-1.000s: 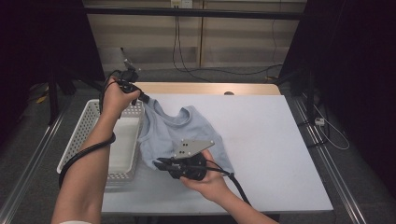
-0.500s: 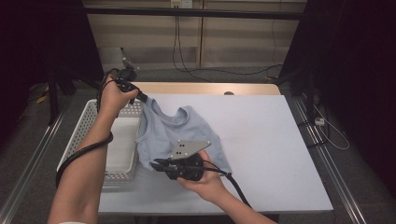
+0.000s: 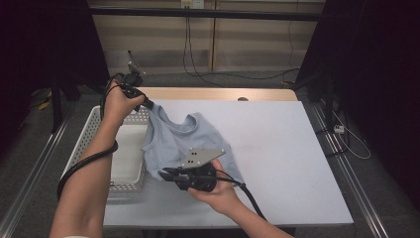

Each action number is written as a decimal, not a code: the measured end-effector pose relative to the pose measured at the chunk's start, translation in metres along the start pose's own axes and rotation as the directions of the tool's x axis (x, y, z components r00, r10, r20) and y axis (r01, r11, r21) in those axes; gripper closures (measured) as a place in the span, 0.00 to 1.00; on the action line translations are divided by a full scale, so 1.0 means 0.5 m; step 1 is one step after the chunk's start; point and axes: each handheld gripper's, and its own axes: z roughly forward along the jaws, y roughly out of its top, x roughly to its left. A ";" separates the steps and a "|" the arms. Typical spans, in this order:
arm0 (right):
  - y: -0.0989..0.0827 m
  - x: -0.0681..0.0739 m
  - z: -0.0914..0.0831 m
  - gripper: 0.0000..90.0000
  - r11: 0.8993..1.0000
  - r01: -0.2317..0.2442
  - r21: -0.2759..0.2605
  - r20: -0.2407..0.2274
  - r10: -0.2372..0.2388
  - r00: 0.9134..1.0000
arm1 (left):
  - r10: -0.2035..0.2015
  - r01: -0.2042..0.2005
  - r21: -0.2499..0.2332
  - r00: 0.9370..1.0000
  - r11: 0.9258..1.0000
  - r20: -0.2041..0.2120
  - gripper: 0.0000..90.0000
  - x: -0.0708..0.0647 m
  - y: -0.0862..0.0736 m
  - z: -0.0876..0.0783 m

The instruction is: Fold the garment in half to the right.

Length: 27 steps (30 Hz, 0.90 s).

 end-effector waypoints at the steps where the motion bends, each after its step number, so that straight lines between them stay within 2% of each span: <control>1: 0.001 0.000 0.001 0.93 1.000 0.000 0.003 0.000 0.000 1.000 | -0.003 0.003 0.000 1.000 1.000 0.002 0.97 0.000 0.000 0.000; 10: 0.002 0.002 0.016 0.93 1.000 -0.004 0.003 -0.013 0.004 1.000 | 0.001 -0.001 0.007 1.000 1.000 -0.002 0.96 0.007 -0.003 0.002; 13: -0.006 0.000 0.018 0.93 1.000 -0.014 0.005 -0.017 0.014 1.000 | -0.020 0.020 0.011 1.000 1.000 -0.004 0.96 0.010 -0.005 0.008; 14: -0.008 0.000 0.017 0.93 1.000 -0.018 0.001 -0.017 0.018 1.000 | -0.016 0.016 0.012 1.000 1.000 -0.001 0.97 0.011 -0.005 0.010; 27: -0.031 -0.018 -0.010 0.93 0.997 -0.069 -0.021 0.003 0.069 0.998 | -0.026 0.026 0.018 1.000 1.000 -0.009 0.96 -0.001 -0.002 0.043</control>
